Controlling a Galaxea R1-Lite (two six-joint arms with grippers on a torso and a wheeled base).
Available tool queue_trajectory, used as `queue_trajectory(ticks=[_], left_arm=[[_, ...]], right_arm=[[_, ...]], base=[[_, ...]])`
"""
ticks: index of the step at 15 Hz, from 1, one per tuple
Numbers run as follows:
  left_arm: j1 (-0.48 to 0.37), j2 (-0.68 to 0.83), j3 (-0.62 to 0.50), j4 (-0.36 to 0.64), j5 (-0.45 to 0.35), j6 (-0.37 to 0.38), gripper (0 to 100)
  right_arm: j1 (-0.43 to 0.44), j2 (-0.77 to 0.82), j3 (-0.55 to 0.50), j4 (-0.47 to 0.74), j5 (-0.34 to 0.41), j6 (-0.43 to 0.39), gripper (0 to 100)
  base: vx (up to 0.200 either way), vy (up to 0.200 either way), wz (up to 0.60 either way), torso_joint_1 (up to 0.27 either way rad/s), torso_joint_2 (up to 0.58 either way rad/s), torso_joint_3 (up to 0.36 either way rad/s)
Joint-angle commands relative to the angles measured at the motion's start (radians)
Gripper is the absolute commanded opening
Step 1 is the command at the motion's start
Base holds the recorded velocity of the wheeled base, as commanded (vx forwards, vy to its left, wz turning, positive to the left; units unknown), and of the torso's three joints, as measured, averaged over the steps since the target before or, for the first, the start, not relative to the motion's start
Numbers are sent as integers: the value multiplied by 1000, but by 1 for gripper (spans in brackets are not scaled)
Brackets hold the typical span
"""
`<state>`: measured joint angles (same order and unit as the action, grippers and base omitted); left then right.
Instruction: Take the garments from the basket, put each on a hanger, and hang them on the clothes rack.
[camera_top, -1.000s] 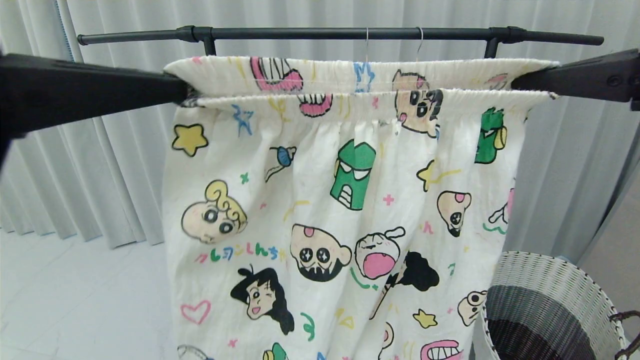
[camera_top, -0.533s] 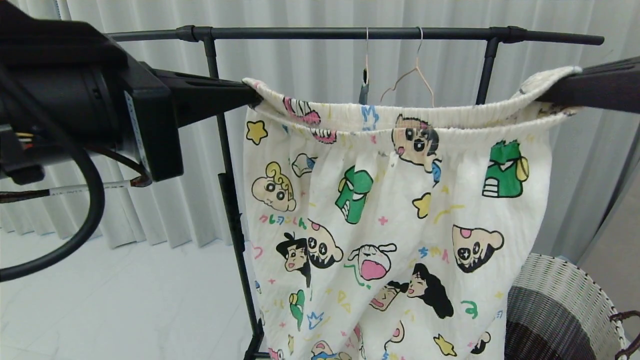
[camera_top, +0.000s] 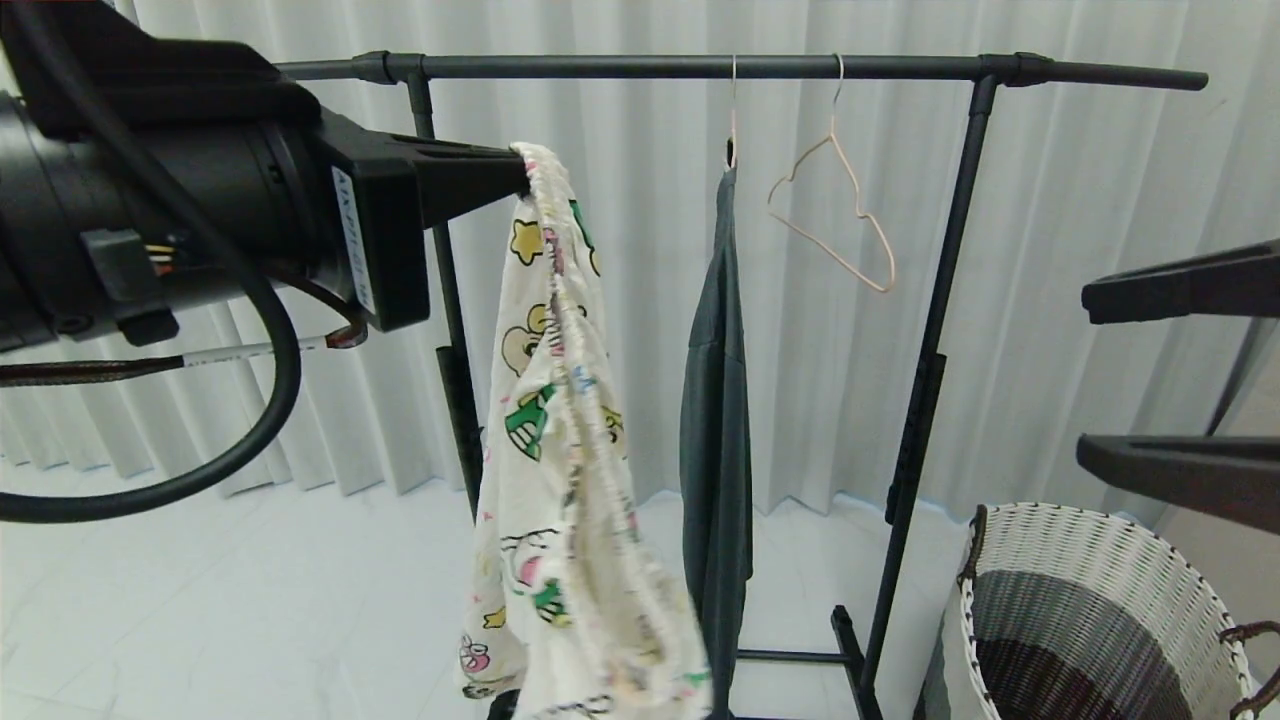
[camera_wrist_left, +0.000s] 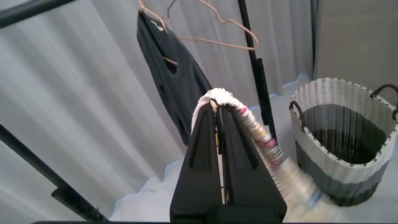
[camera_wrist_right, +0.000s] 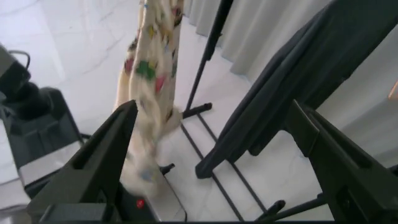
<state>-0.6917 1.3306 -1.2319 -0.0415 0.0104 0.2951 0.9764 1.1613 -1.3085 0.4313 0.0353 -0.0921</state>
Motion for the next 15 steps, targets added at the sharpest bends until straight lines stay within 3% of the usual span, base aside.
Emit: queue_trajectory(ticks=[1, 2, 4, 6, 8, 10, 13, 15], left_arm=[[0, 2, 15, 0, 2, -1, 0], [0, -4, 40, 0, 19, -1, 0], [8, -36, 109, 0, 75, -1, 0], [66, -93, 198, 0, 94, 1, 0], [129, -149, 275, 0, 94, 2, 0], [166, -202, 354, -1, 94, -2, 0], [179, -260, 477, -57, 92, -4, 0], [181, -271, 506, -84, 92, -4, 0]], right_arm=[[1, -46, 35, -2, -2, 3, 100], [-33, -48, 52, -3, -9, 8, 100], [-199, -29, 78, 3, -58, 3, 100], [-291, 18, 92, 27, -209, 2, 100], [-298, 48, 140, 29, -359, 2, 100], [-298, 58, 198, 29, -449, 0, 100], [-300, 58, 256, 20, -532, 0, 100], [-301, 57, 259, -12, -532, 3, 100]], base=[[0, 0, 0, 0, 0, 0], [0, 0, 0, 0, 0, 0], [0, 0, 0, 0, 0, 0], [0, 0, 0, 0, 0, 0], [0, 0, 0, 0, 0, 0], [0, 0, 0, 0, 0, 0], [0, 0, 0, 0, 0, 0], [0, 0, 0, 0, 0, 0]])
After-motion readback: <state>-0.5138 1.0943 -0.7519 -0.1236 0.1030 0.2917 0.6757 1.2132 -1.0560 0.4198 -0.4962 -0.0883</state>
